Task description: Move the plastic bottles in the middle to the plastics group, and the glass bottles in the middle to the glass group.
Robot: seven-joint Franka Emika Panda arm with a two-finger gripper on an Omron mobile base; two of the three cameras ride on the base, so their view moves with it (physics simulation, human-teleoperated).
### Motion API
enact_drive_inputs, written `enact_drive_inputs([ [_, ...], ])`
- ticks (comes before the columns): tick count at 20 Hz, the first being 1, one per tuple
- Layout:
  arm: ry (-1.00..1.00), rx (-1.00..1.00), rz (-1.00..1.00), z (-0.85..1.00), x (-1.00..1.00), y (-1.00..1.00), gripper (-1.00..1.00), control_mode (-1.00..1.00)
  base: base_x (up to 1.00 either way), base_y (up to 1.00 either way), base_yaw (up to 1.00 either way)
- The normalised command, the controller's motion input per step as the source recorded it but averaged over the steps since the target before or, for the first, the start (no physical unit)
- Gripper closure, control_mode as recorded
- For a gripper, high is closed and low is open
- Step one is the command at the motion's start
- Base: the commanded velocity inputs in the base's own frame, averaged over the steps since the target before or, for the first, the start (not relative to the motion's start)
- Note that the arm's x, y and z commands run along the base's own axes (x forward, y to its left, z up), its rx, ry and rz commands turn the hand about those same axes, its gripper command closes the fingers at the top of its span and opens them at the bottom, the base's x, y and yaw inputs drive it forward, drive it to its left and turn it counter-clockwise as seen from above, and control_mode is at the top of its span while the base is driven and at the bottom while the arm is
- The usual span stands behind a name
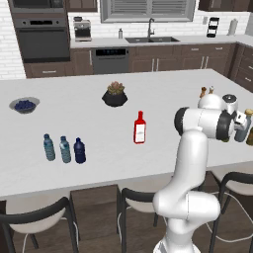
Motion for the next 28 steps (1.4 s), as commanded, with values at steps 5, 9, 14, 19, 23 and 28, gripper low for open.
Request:
enact_drive_inputs([
  [5,-0.15,0.00,0.00,0.59,-0.32,0.14,-1.00,-1.00,0.00,0.00,0.00],
  [9,-0.12,-0.03,0.04,0.72,-0.37,0.38,-1.00,-1.00,0.00,0.00,0.00],
  [14,-0.01,-0.05,0.08,0.48,-0.22,0.54,-1.00,-1.00,0.00,0.00,0.00],
  [19,0.00,-0.06,0.17,0.42,-0.27,0.89,-1.00,-1.00,0.00,0.00,0.00],
  [23,0.00,-0.11,0.35,0.34,-0.13,1.00,-1.00,-1.00,0.00,0.00,0.00],
  [28,0.01,-0.09,0.37,0.29,-0.02,1.00,-1.00,-1.00,0.00,0.00,0.00],
])
